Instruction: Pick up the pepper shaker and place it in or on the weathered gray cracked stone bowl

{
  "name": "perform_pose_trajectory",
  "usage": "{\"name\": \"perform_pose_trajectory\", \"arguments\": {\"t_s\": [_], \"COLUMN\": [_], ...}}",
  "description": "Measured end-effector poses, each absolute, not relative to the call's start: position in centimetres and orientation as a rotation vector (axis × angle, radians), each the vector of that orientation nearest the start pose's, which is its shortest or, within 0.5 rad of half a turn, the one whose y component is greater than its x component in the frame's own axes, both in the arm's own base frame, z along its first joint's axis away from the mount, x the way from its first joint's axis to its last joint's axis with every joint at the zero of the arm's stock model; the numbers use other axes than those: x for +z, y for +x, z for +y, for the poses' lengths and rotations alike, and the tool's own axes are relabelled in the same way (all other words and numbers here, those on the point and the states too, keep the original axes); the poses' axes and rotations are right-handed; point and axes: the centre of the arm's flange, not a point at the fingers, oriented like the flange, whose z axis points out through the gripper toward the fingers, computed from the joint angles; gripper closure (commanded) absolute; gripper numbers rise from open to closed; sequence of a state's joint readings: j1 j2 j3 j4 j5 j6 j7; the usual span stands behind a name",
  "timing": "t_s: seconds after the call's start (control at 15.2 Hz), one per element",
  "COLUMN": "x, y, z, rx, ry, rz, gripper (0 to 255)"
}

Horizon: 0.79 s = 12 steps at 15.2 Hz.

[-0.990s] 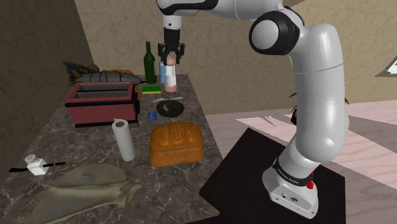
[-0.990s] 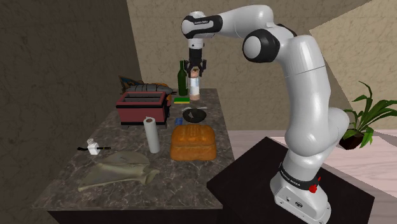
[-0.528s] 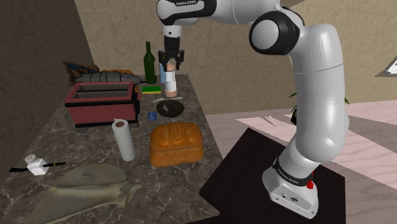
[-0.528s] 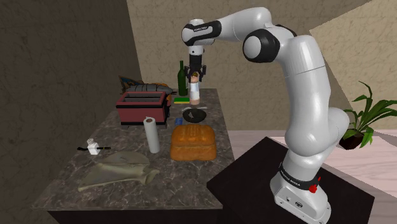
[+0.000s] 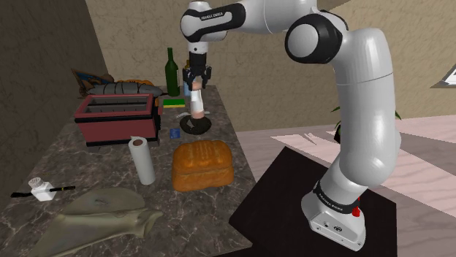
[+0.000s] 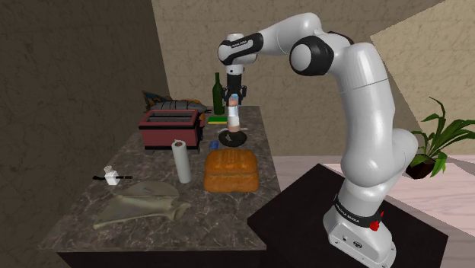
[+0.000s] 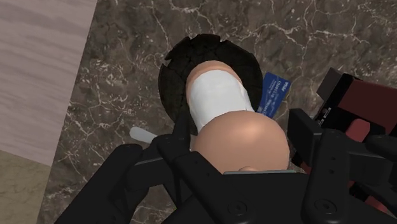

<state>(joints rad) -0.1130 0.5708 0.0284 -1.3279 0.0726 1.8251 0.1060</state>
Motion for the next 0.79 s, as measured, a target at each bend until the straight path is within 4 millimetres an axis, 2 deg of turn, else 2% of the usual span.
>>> {"name": "perform_pose_trajectory", "arguments": {"t_s": [0.59,0.79], "x": [34.7,34.0], "y": [70.6,70.8], "z": [-5.7,-5.7], "rx": [0.114,0.113], "ry": [-3.037,-3.037], "rz": [0.329,0.329], "gripper": [255,255]}}
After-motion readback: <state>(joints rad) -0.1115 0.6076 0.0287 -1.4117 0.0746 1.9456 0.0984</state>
